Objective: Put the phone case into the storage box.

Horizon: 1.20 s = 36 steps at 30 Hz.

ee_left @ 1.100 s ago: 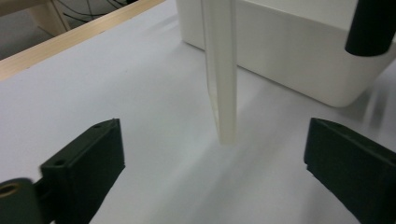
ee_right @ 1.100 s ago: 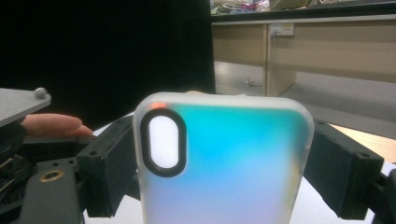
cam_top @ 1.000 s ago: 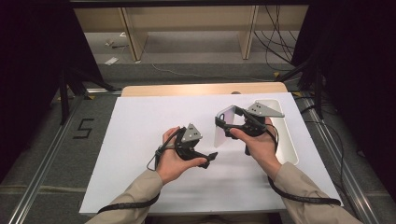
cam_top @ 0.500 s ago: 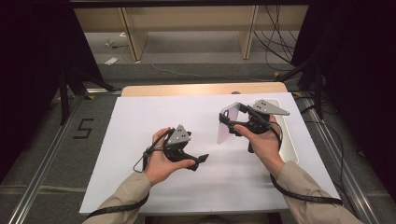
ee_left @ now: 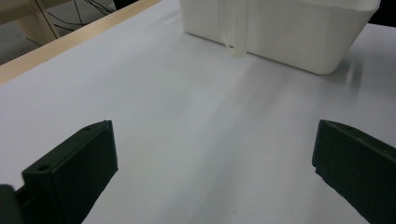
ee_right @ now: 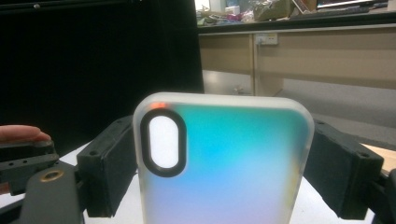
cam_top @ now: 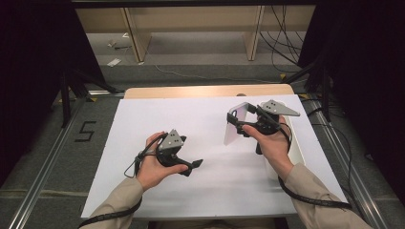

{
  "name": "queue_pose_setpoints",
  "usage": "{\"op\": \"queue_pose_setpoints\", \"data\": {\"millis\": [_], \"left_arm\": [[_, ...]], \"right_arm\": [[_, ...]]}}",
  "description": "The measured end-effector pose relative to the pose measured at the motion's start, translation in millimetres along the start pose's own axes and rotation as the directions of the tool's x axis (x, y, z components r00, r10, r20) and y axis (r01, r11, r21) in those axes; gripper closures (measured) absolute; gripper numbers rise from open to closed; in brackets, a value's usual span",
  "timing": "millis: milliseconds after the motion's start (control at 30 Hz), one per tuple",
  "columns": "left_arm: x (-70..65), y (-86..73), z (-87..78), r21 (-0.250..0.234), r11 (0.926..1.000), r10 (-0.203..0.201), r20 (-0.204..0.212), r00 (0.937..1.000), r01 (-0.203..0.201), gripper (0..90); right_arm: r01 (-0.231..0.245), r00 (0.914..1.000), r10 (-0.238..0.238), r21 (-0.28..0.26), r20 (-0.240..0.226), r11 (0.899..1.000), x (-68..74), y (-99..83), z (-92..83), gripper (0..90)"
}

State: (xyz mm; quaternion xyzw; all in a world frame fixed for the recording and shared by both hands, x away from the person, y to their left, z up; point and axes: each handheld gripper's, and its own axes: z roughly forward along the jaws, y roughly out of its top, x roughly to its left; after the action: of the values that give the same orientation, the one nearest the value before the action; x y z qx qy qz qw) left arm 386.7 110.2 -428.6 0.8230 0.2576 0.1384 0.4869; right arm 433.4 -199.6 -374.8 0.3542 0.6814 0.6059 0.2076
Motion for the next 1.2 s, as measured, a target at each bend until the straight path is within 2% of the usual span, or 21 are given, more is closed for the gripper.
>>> {"op": "queue_pose_setpoints", "data": {"millis": [133, 533, 1200], "left_arm": [[5.7, -3.5, -5.4, 0.000, 1.0000, -0.006, 0.002, 1.0000, 0.006, 0.0], [18.4, -16.2, -19.3, 0.013, 0.9996, -0.023, -0.029, 0.9993, 0.023, 0.0], [22.9, -24.4, -22.7, 0.028, 0.9993, -0.024, -0.040, 0.9989, 0.025, 0.0]], "right_arm": [[-0.003, 1.0000, 0.004, -0.009, 0.003, 1.000, -1.2, 1.5, -1.1, 17.9], [-0.011, 0.9997, 0.011, -0.018, 0.024, 1.000, -8.1, 5.3, -5.2, 17.9], [-0.005, 0.9952, 0.010, -0.045, 0.097, 0.999, -25.9, 15.0, -16.3, 17.9]]}}
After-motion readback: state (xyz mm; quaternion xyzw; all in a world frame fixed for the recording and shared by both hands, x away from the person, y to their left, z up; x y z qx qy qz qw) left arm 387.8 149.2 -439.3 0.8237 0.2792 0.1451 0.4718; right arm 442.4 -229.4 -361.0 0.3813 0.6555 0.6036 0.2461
